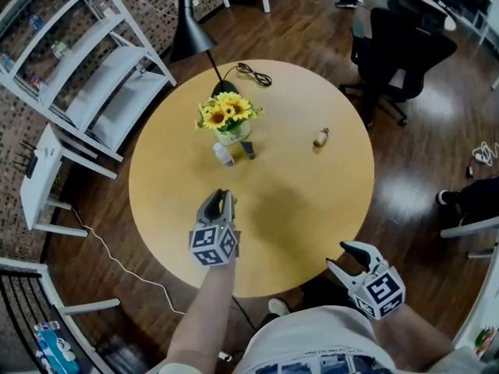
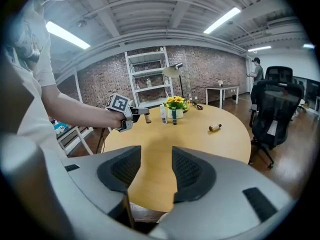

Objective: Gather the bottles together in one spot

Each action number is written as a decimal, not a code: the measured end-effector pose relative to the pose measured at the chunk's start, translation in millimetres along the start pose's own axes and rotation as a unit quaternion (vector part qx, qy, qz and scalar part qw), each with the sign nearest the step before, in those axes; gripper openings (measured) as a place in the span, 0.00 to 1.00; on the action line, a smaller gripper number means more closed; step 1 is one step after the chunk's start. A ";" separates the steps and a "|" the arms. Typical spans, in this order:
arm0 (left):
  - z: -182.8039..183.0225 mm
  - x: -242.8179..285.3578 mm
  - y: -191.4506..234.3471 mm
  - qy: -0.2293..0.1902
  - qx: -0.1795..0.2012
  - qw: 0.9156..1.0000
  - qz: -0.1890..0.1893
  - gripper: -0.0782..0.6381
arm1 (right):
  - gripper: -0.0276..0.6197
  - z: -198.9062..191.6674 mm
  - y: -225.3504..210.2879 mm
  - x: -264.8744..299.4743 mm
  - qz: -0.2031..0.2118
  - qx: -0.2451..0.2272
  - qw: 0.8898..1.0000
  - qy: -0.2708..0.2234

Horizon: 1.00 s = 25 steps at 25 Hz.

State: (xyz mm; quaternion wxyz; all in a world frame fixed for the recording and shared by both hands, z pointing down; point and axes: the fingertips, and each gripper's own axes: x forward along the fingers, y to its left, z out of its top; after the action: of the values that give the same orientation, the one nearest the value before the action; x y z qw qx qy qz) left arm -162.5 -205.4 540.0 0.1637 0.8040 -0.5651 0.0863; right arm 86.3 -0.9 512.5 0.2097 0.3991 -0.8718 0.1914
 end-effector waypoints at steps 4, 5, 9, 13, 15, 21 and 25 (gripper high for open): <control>-11.3 57.6 24.3 0.002 0.000 1.000 0.024 0.22 | 0.39 -5.0 -33.3 24.2 0.011 0.019 1.000 0.020; -13.9 70.2 28.7 0.003 0.004 1.000 0.027 0.22 | 0.39 -6.9 -39.8 29.4 0.014 0.024 0.999 0.024; -25.9 108.7 41.1 0.004 0.020 0.999 0.039 0.22 | 0.39 -14.9 -64.1 45.0 0.018 0.036 0.998 0.043; -38.4 122.4 48.8 0.003 0.023 0.999 0.042 0.22 | 0.39 -18.5 -77.4 50.4 0.018 0.045 0.997 0.055; -43.8 124.3 49.9 0.003 0.020 0.999 0.041 0.22 | 0.39 -19.8 -81.8 50.5 0.017 0.045 0.997 0.061; -53.1 120.4 46.6 0.001 0.017 0.999 0.028 0.22 | 0.39 -18.3 -83.8 52.3 0.016 0.046 0.997 0.060; -51.7 117.3 38.8 0.005 0.022 1.000 0.013 0.32 | 0.39 -16.2 -73.7 52.4 0.021 0.041 0.997 0.056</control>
State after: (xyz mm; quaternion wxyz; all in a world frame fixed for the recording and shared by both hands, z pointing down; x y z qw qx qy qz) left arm -155.8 -301.9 632.5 0.1475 0.7994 -0.5727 0.1053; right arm 115.9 -69.9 565.6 0.2379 0.3778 -0.8581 0.2539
